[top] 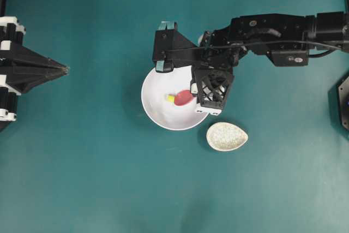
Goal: Scoop the yellow hexagonal prism block from the bowl with a spoon using the right arm.
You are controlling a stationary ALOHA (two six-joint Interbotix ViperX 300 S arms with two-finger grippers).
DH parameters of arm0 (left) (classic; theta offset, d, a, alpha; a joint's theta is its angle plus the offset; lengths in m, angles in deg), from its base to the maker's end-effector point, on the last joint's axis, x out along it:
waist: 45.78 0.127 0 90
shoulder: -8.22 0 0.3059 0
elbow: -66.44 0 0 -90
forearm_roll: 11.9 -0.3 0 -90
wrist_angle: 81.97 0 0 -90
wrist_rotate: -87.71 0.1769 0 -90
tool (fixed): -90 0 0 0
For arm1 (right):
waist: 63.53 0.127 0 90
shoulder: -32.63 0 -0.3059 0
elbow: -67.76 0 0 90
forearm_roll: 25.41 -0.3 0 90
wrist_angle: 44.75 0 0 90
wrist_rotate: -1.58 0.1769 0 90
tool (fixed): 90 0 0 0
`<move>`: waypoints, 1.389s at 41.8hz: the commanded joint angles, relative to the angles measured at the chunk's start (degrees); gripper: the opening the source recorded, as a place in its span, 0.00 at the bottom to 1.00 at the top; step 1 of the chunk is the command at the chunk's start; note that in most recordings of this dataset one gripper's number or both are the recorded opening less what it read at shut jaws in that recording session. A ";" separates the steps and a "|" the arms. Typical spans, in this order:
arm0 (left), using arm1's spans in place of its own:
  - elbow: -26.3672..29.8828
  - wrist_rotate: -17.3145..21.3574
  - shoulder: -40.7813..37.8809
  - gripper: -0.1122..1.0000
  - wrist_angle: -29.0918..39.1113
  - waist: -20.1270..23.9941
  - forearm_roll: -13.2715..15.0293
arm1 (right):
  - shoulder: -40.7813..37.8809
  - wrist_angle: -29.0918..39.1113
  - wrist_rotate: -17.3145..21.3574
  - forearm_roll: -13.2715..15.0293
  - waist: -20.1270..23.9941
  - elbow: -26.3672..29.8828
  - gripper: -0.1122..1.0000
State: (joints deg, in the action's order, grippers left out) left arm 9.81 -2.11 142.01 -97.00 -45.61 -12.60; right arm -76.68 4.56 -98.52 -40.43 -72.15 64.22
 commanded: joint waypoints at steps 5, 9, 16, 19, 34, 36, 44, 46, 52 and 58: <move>0.53 -0.09 -0.53 0.10 -0.26 0.09 -0.18 | 0.97 -4.04 -0.70 0.18 0.18 1.23 0.31; 0.53 -0.09 -0.53 0.10 -0.26 0.09 -0.18 | 0.97 -5.62 -0.88 0.88 0.18 1.23 0.31; 0.53 -0.18 -0.53 0.10 -0.18 0.09 -0.18 | 0.97 -7.65 -1.05 1.41 0.18 1.23 0.31; 0.53 -0.18 -0.53 0.10 -0.26 0.09 -0.09 | 0.97 -8.35 -1.05 1.41 0.18 1.23 0.31; 0.53 -0.18 -0.53 0.10 0.09 0.09 -0.18 | 1.05 -10.46 -1.05 1.41 0.26 1.32 0.31; 0.53 -0.18 -0.53 0.10 0.09 0.00 -0.09 | 1.05 -10.63 -1.05 1.41 0.26 1.32 0.31; 0.53 -0.18 -0.53 0.10 0.09 0.09 -0.18 | 1.93 -10.72 -1.05 1.41 0.35 1.32 0.31; 0.53 -0.18 -0.53 0.10 0.09 0.09 -0.18 | 2.11 -10.99 -1.05 1.41 0.44 1.32 0.31; 0.53 -0.26 -0.53 0.10 0.09 0.09 -0.18 | 2.72 -11.51 -1.05 1.41 0.53 1.23 0.31; 0.53 -0.35 -0.53 0.10 0.26 0.09 -0.18 | 3.25 -11.69 -1.05 1.41 0.70 0.97 0.31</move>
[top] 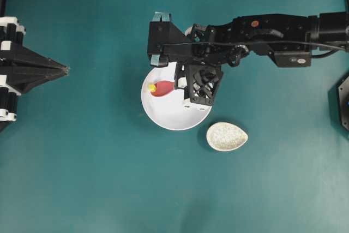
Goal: Scoop the yellow hexagonal prism block from the bowl with a spoon using the right arm.
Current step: 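Lift the spoon carrying the yellow block up out of the bowl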
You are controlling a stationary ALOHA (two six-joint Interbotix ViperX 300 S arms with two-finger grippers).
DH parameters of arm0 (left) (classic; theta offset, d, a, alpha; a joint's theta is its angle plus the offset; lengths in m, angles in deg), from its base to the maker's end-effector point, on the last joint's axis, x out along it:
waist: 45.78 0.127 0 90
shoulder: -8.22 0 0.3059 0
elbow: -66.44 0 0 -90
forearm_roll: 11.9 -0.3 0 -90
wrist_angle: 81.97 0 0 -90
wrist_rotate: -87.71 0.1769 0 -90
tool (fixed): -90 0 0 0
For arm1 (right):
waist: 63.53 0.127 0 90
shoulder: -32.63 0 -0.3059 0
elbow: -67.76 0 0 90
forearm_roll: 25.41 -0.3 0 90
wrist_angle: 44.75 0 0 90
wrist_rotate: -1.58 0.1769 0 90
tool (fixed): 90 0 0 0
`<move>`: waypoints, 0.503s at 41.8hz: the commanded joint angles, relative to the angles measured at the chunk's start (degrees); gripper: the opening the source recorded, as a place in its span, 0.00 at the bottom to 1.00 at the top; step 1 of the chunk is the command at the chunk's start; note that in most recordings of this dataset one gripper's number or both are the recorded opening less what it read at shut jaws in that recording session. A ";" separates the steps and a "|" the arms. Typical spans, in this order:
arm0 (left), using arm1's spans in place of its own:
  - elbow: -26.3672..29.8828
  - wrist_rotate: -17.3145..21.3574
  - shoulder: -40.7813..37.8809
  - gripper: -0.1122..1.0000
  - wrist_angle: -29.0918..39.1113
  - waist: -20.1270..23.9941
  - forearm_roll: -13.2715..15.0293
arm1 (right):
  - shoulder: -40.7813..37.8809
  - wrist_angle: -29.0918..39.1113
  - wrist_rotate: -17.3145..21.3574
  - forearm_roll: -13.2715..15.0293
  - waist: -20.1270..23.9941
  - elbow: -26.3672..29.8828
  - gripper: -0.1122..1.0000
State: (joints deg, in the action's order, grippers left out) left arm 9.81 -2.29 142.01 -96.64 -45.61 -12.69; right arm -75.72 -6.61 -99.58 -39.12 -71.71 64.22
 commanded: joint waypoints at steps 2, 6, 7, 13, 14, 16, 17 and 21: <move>0.53 -0.18 -0.53 0.10 -0.09 0.09 -0.09 | 2.55 -0.97 0.00 0.09 0.35 0.70 0.31; 0.53 -0.18 -0.53 0.10 0.00 0.09 0.00 | 3.16 -2.55 0.00 0.09 0.62 -0.09 0.31; 0.53 -0.18 -0.53 0.10 0.00 0.09 -0.09 | 3.25 -2.99 -0.09 0.09 0.62 -0.26 0.31; 0.53 -0.18 -0.53 0.10 0.09 0.09 -0.09 | 4.75 -6.15 -0.09 0.09 0.79 -2.64 0.31; 0.53 -0.18 -0.53 0.10 0.09 0.09 0.00 | 5.19 -6.94 -0.09 0.09 0.79 -3.25 0.31; 0.53 -0.26 -0.53 0.10 0.09 0.09 -0.09 | 5.89 -8.26 -0.09 0.09 0.79 -4.13 0.31; 0.53 -0.26 -0.53 0.10 0.09 0.09 -0.09 | 6.42 -9.49 -0.09 0.18 0.88 -4.92 0.31; 0.53 -0.18 -0.53 0.10 0.09 0.09 0.00 | 8.26 -14.41 -0.18 0.35 1.23 -7.65 0.31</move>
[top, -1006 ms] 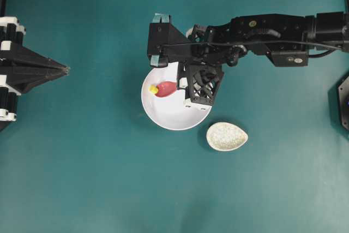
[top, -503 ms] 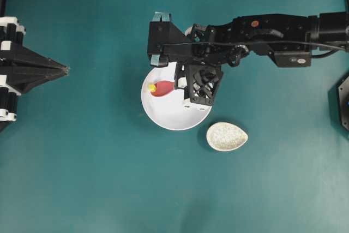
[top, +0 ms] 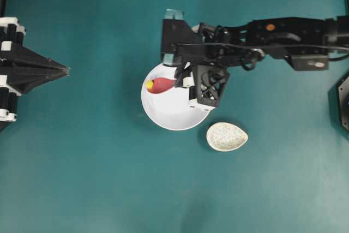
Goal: Scoop the yellow hexagonal prism block from the bowl with a spoon using the right arm.
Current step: 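Lift the spoon carrying the yellow block up out of the bowl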
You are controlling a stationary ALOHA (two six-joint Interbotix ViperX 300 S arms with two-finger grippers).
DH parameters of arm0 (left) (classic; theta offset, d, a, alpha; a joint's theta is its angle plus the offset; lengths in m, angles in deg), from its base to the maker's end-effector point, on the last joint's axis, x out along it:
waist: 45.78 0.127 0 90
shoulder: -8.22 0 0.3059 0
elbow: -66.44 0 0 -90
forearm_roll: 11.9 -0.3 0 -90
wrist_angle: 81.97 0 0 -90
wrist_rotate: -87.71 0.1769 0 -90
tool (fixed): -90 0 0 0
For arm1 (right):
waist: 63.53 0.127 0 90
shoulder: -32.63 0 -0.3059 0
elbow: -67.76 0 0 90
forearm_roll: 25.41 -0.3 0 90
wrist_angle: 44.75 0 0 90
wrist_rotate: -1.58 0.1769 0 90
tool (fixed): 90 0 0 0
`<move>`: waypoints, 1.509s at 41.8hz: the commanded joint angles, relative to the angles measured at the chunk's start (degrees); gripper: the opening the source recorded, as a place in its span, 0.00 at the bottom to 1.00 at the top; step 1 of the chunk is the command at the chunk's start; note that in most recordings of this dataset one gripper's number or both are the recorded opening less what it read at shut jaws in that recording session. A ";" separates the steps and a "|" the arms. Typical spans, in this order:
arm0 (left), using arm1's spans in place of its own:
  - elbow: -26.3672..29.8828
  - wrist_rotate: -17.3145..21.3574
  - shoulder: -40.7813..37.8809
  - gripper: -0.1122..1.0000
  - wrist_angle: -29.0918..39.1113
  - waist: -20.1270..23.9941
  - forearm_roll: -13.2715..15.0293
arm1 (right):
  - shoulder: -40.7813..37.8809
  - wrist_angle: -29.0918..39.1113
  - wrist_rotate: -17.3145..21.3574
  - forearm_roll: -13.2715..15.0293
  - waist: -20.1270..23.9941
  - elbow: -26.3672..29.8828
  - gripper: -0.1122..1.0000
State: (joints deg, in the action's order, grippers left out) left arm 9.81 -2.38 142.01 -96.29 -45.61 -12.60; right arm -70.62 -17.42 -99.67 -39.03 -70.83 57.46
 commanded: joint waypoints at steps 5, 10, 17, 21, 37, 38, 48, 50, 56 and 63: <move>0.53 -0.18 -0.53 0.10 -0.26 0.09 -0.09 | 6.33 -12.04 -0.18 1.49 1.23 -5.36 0.31; 0.53 -0.09 -0.53 0.10 -0.26 0.09 -0.18 | 10.55 -22.24 -0.18 3.60 2.37 -10.99 0.31; 0.53 -0.26 -0.53 0.10 -0.26 0.09 -0.09 | 16.70 -33.40 -0.09 5.36 3.60 -17.93 0.31; 0.53 -0.35 -0.53 0.10 -0.26 0.09 -0.09 | 19.34 -36.83 0.00 5.45 3.96 -20.48 0.31; 0.53 -0.44 -0.53 0.10 -0.26 0.09 -0.18 | 22.32 -37.79 0.18 5.54 4.48 -23.03 0.31; 0.53 -0.44 -0.53 0.10 -0.26 0.09 -0.18 | 22.32 -37.79 0.18 5.54 4.48 -23.03 0.31; 0.53 -0.53 -0.53 0.10 -0.26 0.09 -0.09 | 22.76 -35.16 0.62 5.54 4.48 -23.29 0.31; 0.53 -0.53 -0.53 0.10 -0.26 0.09 -0.18 | 23.03 -35.07 0.70 5.45 4.48 -23.47 0.31; 0.53 -0.53 -0.44 0.10 -0.26 0.09 -0.09 | 23.99 -35.16 0.88 5.36 4.48 -24.08 0.31; 0.53 -0.53 -0.53 0.10 -0.44 0.09 -0.18 | 25.40 -34.98 1.05 5.27 4.39 -25.22 0.31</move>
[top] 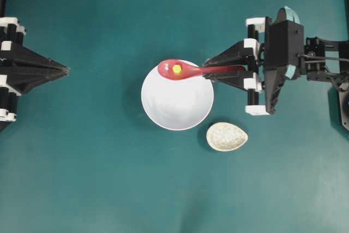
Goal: Scoop the yellow hexagonal prism block from the bowl with a spoon using the right arm.
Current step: 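Lift the spoon carrying the yellow block up out of the bowl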
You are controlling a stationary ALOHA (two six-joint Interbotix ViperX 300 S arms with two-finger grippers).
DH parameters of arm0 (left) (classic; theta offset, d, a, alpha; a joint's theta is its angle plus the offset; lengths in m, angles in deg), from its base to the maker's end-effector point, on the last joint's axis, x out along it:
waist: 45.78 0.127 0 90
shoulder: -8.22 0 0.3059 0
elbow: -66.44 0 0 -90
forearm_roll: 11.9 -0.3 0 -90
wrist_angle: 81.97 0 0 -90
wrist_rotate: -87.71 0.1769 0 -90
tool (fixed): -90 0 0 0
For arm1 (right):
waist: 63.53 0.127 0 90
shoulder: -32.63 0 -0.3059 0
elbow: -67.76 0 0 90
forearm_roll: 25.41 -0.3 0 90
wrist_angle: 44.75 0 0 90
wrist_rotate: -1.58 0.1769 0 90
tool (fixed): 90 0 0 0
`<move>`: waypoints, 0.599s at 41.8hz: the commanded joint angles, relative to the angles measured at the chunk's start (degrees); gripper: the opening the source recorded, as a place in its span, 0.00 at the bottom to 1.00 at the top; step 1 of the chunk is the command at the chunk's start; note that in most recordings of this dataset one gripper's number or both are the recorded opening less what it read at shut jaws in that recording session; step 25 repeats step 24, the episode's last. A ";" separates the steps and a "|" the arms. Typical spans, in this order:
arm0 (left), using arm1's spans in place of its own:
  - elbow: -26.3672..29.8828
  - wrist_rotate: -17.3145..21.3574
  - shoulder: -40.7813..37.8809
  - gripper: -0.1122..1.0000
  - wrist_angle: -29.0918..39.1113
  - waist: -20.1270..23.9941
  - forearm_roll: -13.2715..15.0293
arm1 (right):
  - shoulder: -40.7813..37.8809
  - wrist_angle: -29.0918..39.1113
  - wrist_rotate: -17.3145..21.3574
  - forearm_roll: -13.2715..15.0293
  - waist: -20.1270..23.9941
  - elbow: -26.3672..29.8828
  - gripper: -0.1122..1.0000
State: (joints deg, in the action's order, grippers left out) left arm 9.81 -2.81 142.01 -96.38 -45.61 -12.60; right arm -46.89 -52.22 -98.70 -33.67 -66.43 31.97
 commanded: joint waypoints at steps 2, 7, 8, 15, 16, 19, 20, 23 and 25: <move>0.53 -0.09 -0.53 0.10 -0.26 0.09 -0.18 | 2.11 -0.18 0.09 -0.09 0.09 0.00 0.31; 0.53 -0.09 -0.53 0.10 -0.09 0.09 -0.09 | 3.25 -0.18 0.18 -0.26 0.09 -0.79 0.31; 0.53 -0.09 -0.53 0.10 0.00 0.09 -0.09 | 3.34 -0.18 0.18 -0.26 0.09 -0.88 0.31; 0.44 -0.09 -0.53 0.10 0.53 0.09 -0.18 | 3.87 0.09 0.18 -0.88 0.09 -1.05 0.31; 0.53 -0.09 -0.53 0.10 0.53 0.09 -0.18 | 3.87 0.18 0.26 -0.88 0.09 -1.05 0.31; 0.44 -0.09 -0.53 0.10 0.62 0.09 -0.18 | 3.87 0.53 0.18 -0.88 0.18 -1.05 0.31; 0.53 -0.09 -0.53 0.10 0.62 0.09 -0.18 | 3.87 0.53 0.18 -0.88 0.09 -1.05 0.31; 0.53 -0.09 -0.53 0.10 0.53 0.09 -0.18 | 3.87 0.53 0.18 -0.88 0.09 -0.97 0.31; 0.53 -0.09 -0.53 0.10 0.62 0.09 -0.09 | 3.87 0.44 0.18 -0.88 0.09 -0.97 0.31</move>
